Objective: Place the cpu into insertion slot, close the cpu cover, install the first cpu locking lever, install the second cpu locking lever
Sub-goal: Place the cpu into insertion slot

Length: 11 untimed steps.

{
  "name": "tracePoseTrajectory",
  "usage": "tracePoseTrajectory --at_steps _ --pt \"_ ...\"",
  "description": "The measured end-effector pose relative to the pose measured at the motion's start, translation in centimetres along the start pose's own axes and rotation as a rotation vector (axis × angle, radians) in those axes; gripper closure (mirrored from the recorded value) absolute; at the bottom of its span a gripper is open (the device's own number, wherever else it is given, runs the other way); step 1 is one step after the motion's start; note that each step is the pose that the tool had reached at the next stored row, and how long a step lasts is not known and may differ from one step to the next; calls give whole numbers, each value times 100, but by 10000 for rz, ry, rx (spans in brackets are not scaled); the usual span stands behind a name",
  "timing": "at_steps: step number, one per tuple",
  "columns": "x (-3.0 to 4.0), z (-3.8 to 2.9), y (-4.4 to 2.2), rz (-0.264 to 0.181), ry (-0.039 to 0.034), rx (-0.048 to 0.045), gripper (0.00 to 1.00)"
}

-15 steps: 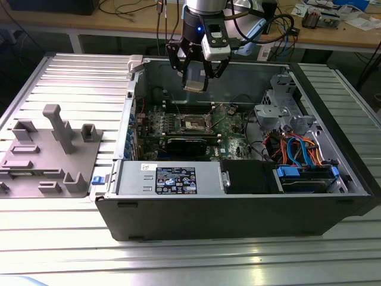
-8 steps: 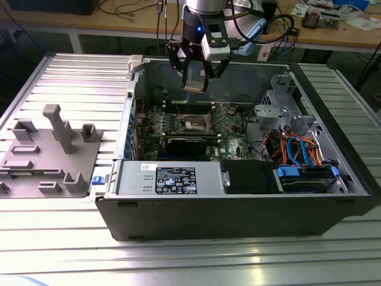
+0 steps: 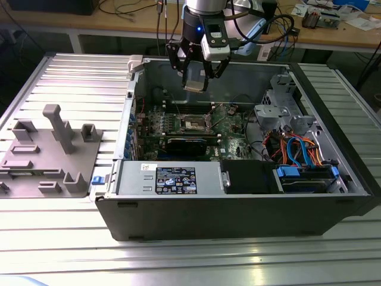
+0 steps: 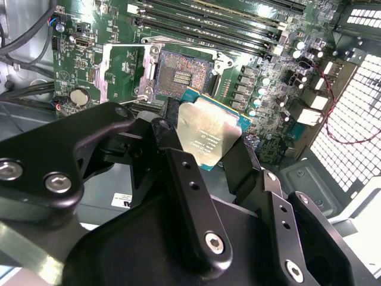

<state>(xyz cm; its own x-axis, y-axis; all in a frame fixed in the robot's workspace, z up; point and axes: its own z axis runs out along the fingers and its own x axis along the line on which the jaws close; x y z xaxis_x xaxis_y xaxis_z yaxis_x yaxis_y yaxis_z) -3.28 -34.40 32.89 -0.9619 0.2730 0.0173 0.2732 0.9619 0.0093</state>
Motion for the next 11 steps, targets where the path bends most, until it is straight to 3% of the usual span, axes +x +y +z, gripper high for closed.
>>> tracePoseTrajectory --at_steps 11 --pt "0 0 0 158 -2 -3 46"
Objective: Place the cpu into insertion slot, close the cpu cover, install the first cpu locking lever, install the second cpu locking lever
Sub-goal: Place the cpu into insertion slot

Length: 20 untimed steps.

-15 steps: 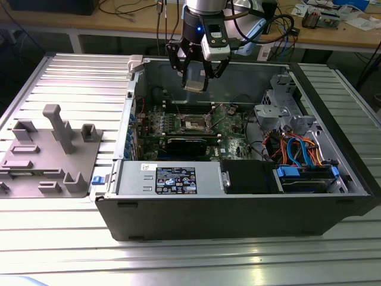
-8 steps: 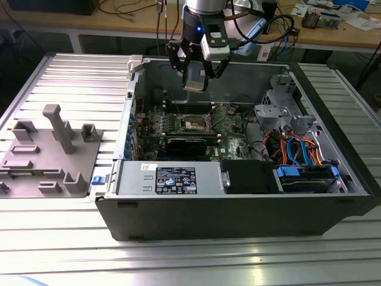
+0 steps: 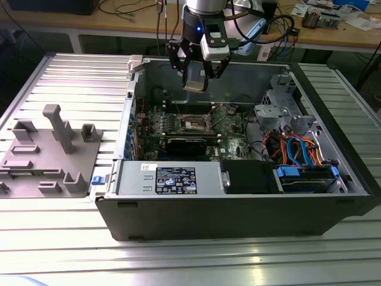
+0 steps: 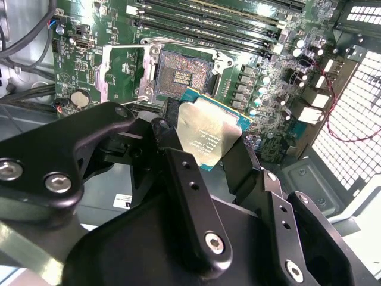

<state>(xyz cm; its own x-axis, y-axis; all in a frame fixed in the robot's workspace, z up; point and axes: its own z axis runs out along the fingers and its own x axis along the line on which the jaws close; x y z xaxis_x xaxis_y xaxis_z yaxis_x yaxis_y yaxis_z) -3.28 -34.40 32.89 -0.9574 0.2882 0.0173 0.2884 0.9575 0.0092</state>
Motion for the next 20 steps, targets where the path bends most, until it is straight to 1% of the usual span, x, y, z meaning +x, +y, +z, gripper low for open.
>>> tracePoseTrajectory --at_steps 20 --pt "0 0 0 104 -1 -2 46"
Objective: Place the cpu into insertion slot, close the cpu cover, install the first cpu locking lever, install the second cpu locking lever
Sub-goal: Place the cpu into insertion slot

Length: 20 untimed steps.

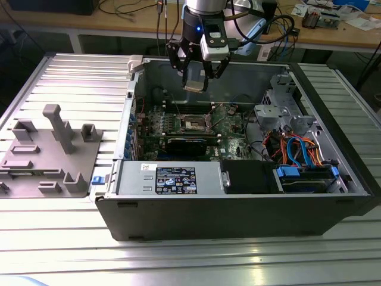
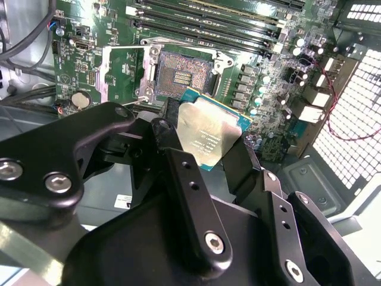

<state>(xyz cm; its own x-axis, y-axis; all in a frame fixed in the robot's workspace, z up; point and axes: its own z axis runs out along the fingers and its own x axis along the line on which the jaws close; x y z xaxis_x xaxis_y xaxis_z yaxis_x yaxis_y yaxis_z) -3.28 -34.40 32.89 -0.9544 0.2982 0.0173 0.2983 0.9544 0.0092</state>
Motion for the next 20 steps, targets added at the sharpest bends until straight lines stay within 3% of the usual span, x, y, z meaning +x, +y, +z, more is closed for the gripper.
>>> tracePoseTrajectory --at_steps 20 --pt "0 0 0 120 -1 -2 46"
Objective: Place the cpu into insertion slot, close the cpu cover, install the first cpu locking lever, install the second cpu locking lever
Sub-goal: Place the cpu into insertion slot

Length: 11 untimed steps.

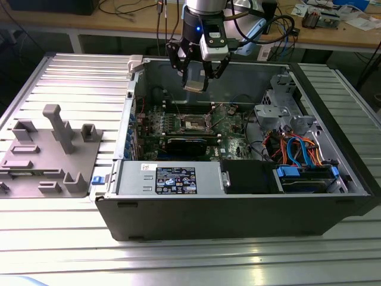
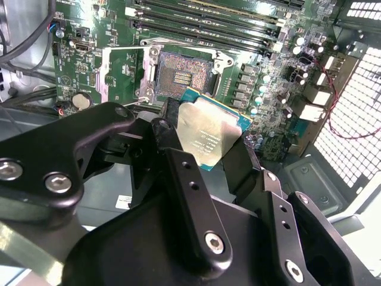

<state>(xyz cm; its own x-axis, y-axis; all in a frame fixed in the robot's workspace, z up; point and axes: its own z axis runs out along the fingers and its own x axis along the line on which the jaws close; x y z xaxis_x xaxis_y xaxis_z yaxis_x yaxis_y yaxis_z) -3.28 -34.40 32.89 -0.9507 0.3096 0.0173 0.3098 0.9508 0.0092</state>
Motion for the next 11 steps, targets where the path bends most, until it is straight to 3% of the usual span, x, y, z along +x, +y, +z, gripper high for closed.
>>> tracePoseTrajectory --at_steps 11 --pt "0 0 0 78 -1 -1 46"
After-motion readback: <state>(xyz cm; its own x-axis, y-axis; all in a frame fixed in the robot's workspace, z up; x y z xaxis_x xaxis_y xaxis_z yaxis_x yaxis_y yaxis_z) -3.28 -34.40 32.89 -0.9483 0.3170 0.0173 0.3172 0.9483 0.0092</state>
